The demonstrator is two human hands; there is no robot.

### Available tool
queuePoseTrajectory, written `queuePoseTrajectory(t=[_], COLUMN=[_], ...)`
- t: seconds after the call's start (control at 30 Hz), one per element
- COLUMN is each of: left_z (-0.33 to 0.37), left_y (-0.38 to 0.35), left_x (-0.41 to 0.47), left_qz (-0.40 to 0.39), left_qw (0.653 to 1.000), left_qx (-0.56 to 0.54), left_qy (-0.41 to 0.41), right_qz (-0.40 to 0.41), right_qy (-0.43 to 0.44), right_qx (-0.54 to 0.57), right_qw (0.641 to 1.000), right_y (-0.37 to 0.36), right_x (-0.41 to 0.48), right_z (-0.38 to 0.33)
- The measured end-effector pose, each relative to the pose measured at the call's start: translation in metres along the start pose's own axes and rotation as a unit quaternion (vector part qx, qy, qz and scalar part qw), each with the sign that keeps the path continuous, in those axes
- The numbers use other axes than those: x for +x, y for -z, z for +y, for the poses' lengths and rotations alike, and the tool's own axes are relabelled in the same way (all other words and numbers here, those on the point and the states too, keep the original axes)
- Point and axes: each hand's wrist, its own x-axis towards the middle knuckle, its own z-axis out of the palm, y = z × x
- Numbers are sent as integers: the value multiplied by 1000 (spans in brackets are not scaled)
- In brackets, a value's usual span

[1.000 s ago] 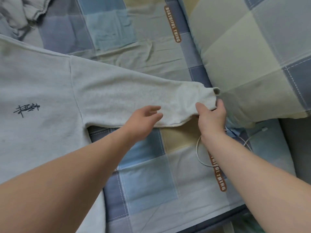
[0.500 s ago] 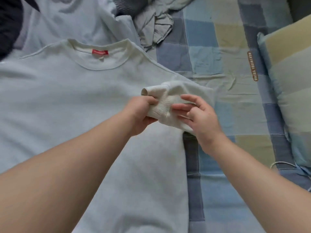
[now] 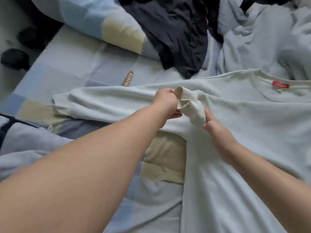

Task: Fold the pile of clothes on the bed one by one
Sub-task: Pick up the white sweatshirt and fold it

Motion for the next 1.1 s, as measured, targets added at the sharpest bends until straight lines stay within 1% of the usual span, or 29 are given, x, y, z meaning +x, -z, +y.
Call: queuePoseTrajectory(t=[0.13, 0.23, 0.33, 0.43, 0.57, 0.7, 0.77, 0.83, 0.87, 0.93, 1.0, 1.03, 1.1], left_z=[-8, -5, 12, 32, 43, 39, 32, 23, 20, 13, 6, 3, 0], left_y=[71, 114, 158, 204, 265, 324, 344, 356, 359, 358, 353, 351, 349], left_x=[15, 21, 24, 28, 32, 41, 46, 51, 52, 53, 58, 60, 62], left_qz=[-2, 32, 66, 84, 108, 152, 166, 179, 172, 128, 78, 77, 115], left_qw=[999, 999, 997, 995, 992, 984, 980, 972, 970, 973, 974, 968, 945], left_qx=[31, 30, 13, 22, 23, 31, 40, 50, 44, 44, 119, 177, 285], left_qy=[16, 21, 35, 41, 59, 83, 105, 145, 168, 186, 175, 159, 114], right_qz=[9, -18, -32, -69, -109, -140, -163, -188, -198, -203, -197, -194, -172], right_qy=[-32, -45, -53, -37, -17, 14, 6, -15, -29, -43, -47, -46, -41], right_qx=[21, -24, -13, 6, -6, -53, -83, -87, -86, -95, -93, -82, -69], right_qw=[999, 999, 998, 997, 994, 989, 983, 978, 976, 974, 975, 976, 982], right_y=[-67, -100, -135, -174, -229, -284, -304, -318, -321, -324, -323, -320, -310], right_x=[27, 41, 49, 62, 79, 99, 111, 118, 120, 120, 119, 118, 116], right_z=[-40, -58, -86, -115, -141, -154, -156, -154, -150, -144, -140, -139, -138])
